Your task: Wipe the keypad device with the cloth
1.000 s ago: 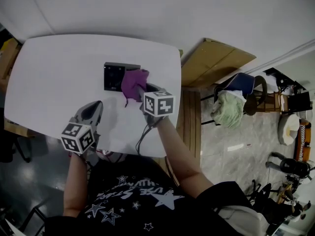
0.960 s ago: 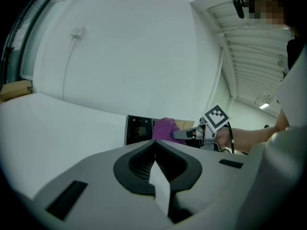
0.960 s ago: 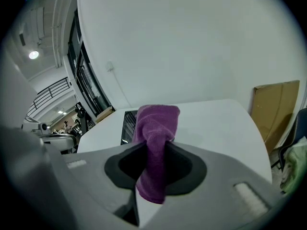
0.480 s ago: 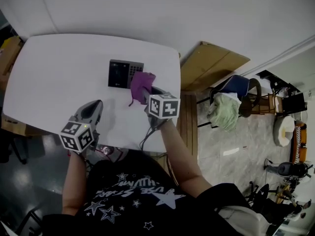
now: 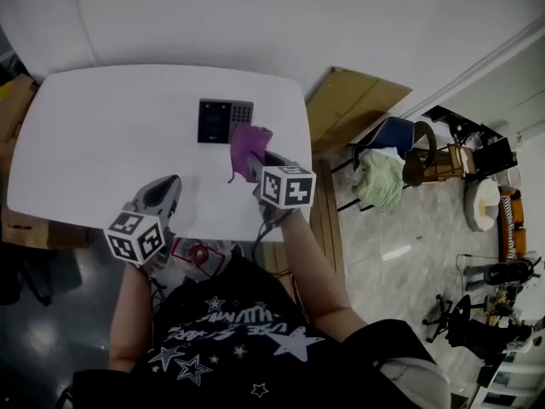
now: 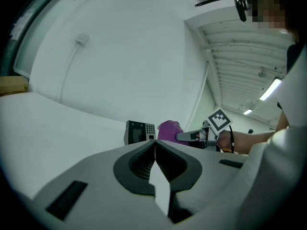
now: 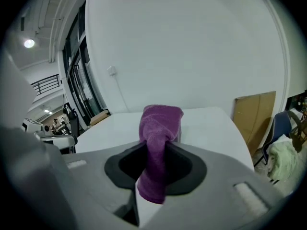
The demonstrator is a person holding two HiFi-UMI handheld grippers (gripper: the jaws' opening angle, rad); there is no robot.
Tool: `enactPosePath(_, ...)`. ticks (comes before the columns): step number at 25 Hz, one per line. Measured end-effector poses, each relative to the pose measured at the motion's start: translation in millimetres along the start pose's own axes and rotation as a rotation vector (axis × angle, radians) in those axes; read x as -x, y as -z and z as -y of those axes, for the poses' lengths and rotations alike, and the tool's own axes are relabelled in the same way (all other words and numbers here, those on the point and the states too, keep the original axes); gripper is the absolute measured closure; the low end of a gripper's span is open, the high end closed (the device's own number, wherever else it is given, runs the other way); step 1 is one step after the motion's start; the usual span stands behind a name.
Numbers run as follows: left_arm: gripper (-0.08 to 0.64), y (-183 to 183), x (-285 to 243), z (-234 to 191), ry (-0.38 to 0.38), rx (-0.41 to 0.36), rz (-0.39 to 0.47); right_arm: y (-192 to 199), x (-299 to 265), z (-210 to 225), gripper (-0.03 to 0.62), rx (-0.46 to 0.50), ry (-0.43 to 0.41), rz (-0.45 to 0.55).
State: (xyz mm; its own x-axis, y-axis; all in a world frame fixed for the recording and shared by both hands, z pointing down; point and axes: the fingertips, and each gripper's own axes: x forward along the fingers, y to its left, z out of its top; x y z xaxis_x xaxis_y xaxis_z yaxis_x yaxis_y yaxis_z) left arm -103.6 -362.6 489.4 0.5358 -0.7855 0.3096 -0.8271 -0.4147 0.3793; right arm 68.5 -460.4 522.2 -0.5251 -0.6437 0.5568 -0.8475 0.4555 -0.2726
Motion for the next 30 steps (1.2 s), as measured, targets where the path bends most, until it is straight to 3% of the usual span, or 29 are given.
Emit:
enactPosePath(10, 0.551, 10, 62, 9, 0.086, -0.038, -0.004, 31, 49, -61, 0.495, -0.008, 0.057, 0.035)
enactPosePath(18, 0.552, 33, 102, 16, 0.167, -0.067, -0.032, 79, 86, -100, 0.495, -0.051, 0.109, 0.058)
enactPosePath(30, 0.551, 52, 121, 37, 0.252, -0.081, -0.062, 130, 132, -118, 0.495, -0.079, 0.181, 0.034)
